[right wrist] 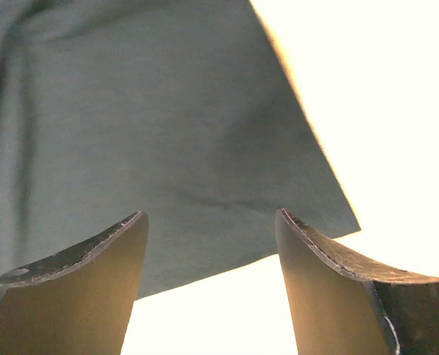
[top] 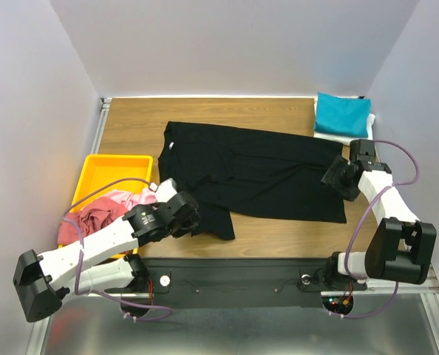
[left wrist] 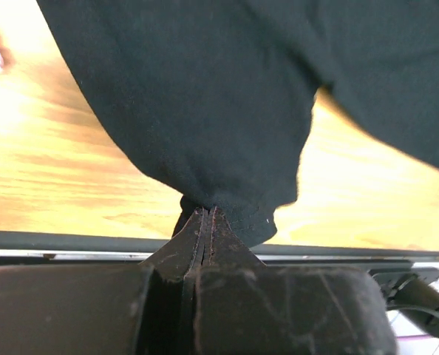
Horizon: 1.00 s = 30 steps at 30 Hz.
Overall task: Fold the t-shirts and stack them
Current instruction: Fold the tshirt
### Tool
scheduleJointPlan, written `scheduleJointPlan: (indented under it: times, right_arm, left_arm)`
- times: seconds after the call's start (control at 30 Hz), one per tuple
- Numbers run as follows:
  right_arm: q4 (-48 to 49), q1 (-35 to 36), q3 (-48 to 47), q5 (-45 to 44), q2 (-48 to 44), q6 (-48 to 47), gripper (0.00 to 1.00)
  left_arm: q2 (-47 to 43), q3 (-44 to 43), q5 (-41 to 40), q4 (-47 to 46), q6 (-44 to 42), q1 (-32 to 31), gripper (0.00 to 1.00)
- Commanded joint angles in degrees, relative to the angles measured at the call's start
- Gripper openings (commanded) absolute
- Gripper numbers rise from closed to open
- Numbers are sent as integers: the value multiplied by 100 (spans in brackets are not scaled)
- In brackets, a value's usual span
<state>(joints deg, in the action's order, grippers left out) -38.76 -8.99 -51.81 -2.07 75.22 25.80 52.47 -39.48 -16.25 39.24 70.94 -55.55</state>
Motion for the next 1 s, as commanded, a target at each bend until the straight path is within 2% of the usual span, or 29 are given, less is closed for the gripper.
scheduleJointPlan:
  times: [0.0,0.13,0.27,0.47,0.63,0.8,0.97]
  right_arm:
    - [-325,-295,171,-436,-122,399,75]
    - [-316,-786,399,-146,-52,645,75]
    - [-325,-964,593,-136,-34,733,75]
    - [-263,-1315,637,145,344,900,75]
    - [-211,-1377,619,-30,450,1041,73]
    - [-132,-1403,830,-92,476,1251,66]
    - [-44,-1403,936,-241,511,1304,53]
  left_arm:
    - [-202,-244,-151,49,-527,412,0]
    - [-36,-358,87,-180,-1072,773,0]
    - [246,-683,105,-224,-1529,896,0]
    - [510,-938,280,-400,-1881,1239,0]
    - [633,-973,447,-488,-2092,1433,0]
    - [765,-1105,535,-453,-2365,1626,0]
    - [809,-1061,763,-488,-2479,1898,0]
